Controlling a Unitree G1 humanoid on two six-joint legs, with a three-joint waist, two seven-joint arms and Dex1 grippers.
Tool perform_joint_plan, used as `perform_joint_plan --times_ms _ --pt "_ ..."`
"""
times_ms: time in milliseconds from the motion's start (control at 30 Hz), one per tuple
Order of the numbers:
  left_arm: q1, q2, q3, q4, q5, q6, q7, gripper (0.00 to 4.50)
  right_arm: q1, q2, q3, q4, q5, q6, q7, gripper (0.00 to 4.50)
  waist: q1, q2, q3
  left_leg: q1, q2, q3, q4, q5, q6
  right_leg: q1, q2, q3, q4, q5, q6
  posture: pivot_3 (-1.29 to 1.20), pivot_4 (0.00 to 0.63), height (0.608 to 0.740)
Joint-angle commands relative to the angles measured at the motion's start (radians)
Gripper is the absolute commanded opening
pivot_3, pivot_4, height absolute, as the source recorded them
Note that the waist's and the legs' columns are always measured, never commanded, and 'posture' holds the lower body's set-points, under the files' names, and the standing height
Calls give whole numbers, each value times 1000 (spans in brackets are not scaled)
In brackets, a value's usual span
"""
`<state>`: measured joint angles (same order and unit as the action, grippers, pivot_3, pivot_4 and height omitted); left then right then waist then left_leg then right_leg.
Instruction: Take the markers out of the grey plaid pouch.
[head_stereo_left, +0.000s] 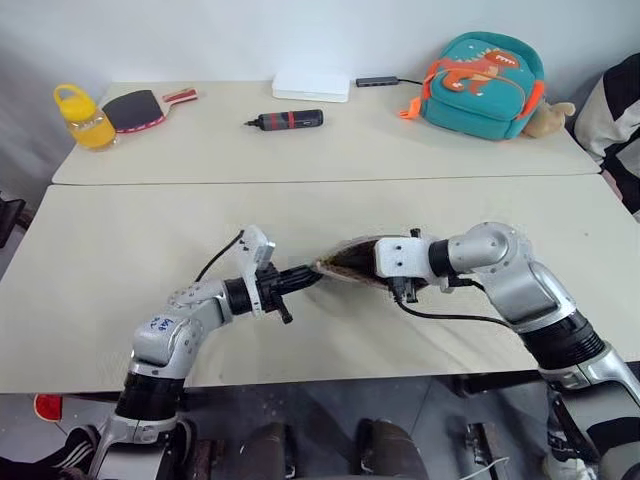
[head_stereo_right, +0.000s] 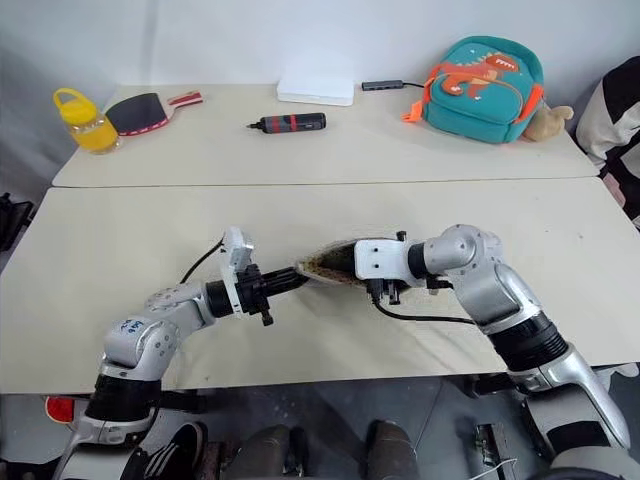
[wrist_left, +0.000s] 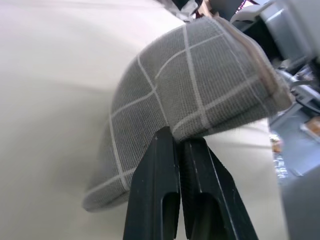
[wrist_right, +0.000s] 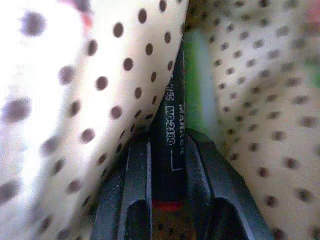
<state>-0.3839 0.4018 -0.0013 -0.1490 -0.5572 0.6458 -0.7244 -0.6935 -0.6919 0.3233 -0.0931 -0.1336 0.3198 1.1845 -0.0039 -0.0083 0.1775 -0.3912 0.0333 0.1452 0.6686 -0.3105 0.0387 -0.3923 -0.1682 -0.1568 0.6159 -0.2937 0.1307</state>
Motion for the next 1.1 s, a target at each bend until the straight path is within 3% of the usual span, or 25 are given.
perform_joint_plan --times_ms 33,167,433,1100 --pt "-18 66 66 22 55 -114 -17 0 -7 -41 -87 -91 72 37 20 560 0 0 0 0 0 0 0 0 0 0 0 0 0 0 0 0 150 740" --pt "-19 109 64 56 87 -179 -36 0 -8 -95 -107 -111 84 31 27 560 2 0 0 0 0 0 -1 0 0 0 0 0 -1 0 0 0 150 740" --pt "-1 86 24 37 75 -196 -28 0 -5 -134 -87 -77 66 4 2 560 0 0 0 -1 0 0 -1 0 0 0 0 0 -3 0 0 0 150 740" --pt "-6 -43 -25 -98 -30 -47 -36 0 29 -47 17 -42 12 -54 -57 559 2 0 0 -1 0 1 -1 0 0 0 1 0 -3 0 0 0 150 740"
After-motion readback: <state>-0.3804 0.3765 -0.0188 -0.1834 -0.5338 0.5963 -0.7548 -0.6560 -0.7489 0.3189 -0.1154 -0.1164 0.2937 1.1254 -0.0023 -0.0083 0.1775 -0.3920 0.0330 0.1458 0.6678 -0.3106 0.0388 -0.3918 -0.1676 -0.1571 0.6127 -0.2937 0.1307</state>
